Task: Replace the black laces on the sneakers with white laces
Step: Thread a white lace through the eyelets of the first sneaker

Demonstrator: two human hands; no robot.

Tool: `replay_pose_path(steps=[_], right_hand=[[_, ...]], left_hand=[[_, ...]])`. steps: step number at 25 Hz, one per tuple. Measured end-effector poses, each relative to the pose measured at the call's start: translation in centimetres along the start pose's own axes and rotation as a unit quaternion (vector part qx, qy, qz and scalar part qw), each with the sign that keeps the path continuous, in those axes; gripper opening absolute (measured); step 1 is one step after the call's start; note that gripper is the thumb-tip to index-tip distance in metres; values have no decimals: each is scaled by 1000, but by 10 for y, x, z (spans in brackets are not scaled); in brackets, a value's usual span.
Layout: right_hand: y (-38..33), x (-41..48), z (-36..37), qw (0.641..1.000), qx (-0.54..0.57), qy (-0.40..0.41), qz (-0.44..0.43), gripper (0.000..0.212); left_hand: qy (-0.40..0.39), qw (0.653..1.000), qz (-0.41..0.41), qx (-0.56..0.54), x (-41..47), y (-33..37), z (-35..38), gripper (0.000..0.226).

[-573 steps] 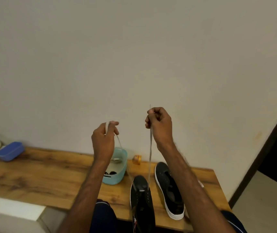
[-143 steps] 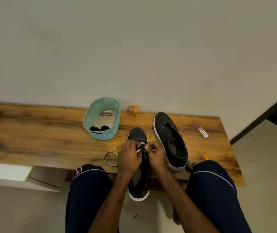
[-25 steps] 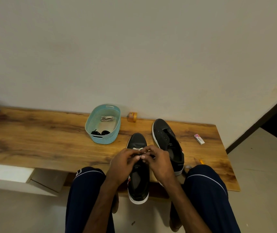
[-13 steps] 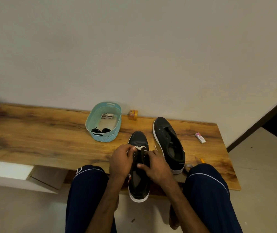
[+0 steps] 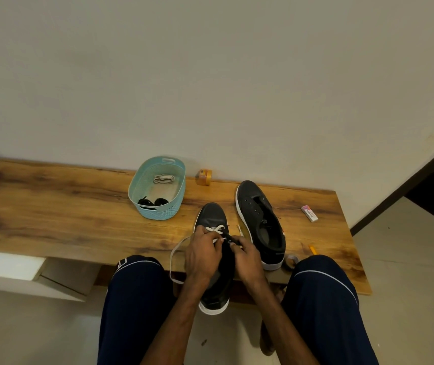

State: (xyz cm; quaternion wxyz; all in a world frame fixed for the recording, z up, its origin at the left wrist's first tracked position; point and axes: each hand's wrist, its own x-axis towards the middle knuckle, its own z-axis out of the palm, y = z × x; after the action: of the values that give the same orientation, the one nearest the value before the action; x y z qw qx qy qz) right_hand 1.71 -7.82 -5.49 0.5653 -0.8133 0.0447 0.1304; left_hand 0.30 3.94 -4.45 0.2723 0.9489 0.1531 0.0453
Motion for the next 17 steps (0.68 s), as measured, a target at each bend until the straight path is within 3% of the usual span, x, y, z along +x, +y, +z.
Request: replay_pose_path(steps=[8, 13, 17], right_hand=[[2, 1, -1, 990, 129, -46, 27, 24], [5, 9, 13, 998, 57, 39, 7, 11], [-4, 10, 14, 996, 10, 78, -47, 18]], left_hand=[[0, 1000, -7, -1, 4, -2, 3, 20], [25, 1000, 3, -13, -1, -8, 8, 22], [38, 999, -17, 20, -8, -16, 17, 49]])
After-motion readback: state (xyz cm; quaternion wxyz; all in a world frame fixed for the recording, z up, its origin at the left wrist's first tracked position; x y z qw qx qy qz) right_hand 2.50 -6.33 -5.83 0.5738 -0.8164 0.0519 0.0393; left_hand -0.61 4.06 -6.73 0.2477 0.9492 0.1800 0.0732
